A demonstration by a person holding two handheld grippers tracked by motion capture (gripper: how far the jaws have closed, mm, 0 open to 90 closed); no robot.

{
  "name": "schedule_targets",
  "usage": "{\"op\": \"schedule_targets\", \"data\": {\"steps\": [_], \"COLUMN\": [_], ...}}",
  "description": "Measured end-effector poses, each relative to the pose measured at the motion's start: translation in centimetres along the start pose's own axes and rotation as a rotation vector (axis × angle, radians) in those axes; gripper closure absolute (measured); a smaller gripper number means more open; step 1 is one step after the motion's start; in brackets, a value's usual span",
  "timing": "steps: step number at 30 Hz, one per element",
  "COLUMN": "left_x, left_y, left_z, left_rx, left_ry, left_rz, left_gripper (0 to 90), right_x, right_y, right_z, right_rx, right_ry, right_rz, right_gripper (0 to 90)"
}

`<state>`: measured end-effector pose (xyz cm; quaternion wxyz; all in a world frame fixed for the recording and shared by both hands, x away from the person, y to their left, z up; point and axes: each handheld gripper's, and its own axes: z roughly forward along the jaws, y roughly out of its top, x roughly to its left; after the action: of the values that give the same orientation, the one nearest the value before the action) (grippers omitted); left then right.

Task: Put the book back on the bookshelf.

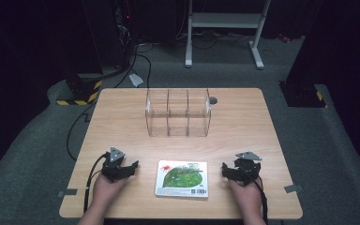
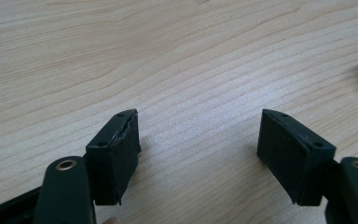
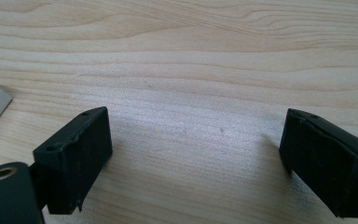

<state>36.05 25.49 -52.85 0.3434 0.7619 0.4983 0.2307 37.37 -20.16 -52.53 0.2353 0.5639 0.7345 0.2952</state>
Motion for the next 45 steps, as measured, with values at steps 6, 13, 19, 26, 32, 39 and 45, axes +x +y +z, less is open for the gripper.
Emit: {"op": "schedule_targets", "data": {"steps": [6,13,19,26,32,39,45], "left_x": [-0.1,-0.1,-0.2,-0.5,-0.7,-2.1,-3.4], "left_y": [-0.2,0.0,-0.2,-0.2,0.0,0.5,1.1], "left_z": [-0.2,-0.1,-0.2,-0.5,-0.6,-1.3,-1.9], "left_rx": [0.001,0.002,0.003,0.023,0.032,-0.005,-0.036], "left_ry": [0.002,0.000,-0.001,-0.001,-0.008,-0.040,-0.078], "left_rz": [-0.005,-0.001,-0.004,-0.007,-0.019,-0.005,0.012], "left_gripper": [29.8,29.7,29.7,28.6,28.8,28.8,27.6], "right_x": [-0.1,-0.1,-0.1,-0.2,-0.4,0.2,1.4], "right_y": [-0.2,-0.3,-0.3,-0.3,-0.4,-0.1,-0.1], "right_z": [-0.2,-0.3,-0.3,-0.5,-1.1,-2.1,-2.7], "right_rx": [-0.004,-0.002,-0.006,-0.009,-0.022,-0.069,-0.093], "right_ry": [0.003,0.005,0.001,0.001,-0.003,0.050,0.084], "right_rz": [-0.005,-0.005,-0.002,-0.007,-0.018,-0.024,-0.059], "right_gripper": [9.1,9.1,11.5,18.4,29.5,41.4,42.2]}}
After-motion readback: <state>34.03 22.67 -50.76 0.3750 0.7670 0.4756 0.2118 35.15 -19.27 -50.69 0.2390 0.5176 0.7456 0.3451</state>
